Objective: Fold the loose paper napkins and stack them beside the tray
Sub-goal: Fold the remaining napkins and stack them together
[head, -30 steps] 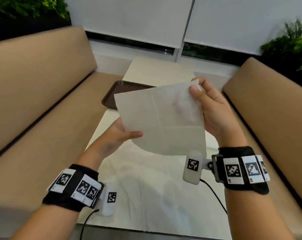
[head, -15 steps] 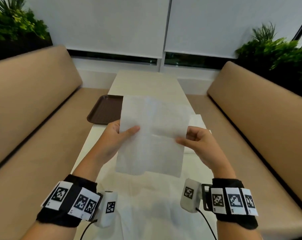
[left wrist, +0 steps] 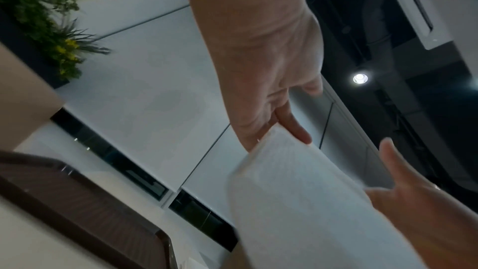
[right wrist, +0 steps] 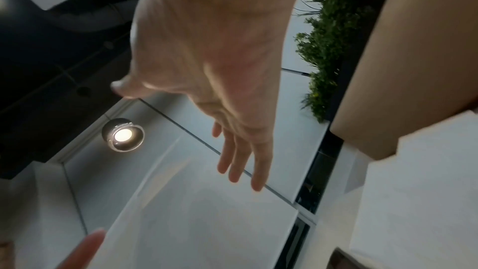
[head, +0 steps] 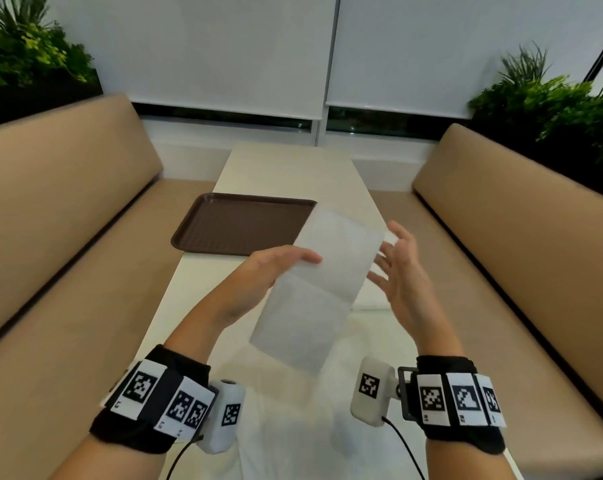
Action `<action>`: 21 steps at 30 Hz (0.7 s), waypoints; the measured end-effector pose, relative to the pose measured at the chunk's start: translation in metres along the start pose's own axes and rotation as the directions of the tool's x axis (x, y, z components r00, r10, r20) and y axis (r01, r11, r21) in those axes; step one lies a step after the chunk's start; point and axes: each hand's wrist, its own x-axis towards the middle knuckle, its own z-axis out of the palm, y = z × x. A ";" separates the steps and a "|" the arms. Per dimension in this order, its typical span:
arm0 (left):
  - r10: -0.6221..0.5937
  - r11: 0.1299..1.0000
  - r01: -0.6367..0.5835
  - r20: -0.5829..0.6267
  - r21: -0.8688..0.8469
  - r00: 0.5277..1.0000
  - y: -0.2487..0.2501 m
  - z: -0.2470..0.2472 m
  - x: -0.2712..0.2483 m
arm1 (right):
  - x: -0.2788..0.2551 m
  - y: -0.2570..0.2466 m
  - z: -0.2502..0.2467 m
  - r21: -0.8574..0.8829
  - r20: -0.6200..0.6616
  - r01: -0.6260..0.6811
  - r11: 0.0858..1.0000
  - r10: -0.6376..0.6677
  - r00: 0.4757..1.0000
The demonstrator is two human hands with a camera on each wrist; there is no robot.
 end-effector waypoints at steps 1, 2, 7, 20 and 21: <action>-0.001 0.999 0.000 0.035 0.046 0.999 0.001 0.001 0.000 | 0.000 -0.003 -0.002 -0.071 0.032 0.021 0.997 -0.018 0.999; -0.008 0.997 0.003 0.081 0.072 0.997 0.000 0.002 -0.001 | 0.000 -0.004 -0.004 -0.146 0.067 0.032 0.989 -0.023 0.998; -0.195 0.966 0.147 0.222 0.214 0.955 -0.036 0.008 0.003 | -0.001 0.019 -0.021 -0.187 -0.039 -0.016 0.982 0.009 0.999; -0.314 0.944 0.285 -0.183 -0.169 0.932 -0.100 0.066 0.155 | 0.065 0.090 -0.130 -0.357 -0.508 -0.294 0.887 0.080 0.858; -0.292 0.956 0.278 -0.230 -0.093 0.928 -0.103 0.073 0.167 | 0.073 0.094 -0.135 -0.399 -0.523 -0.340 0.852 0.094 0.847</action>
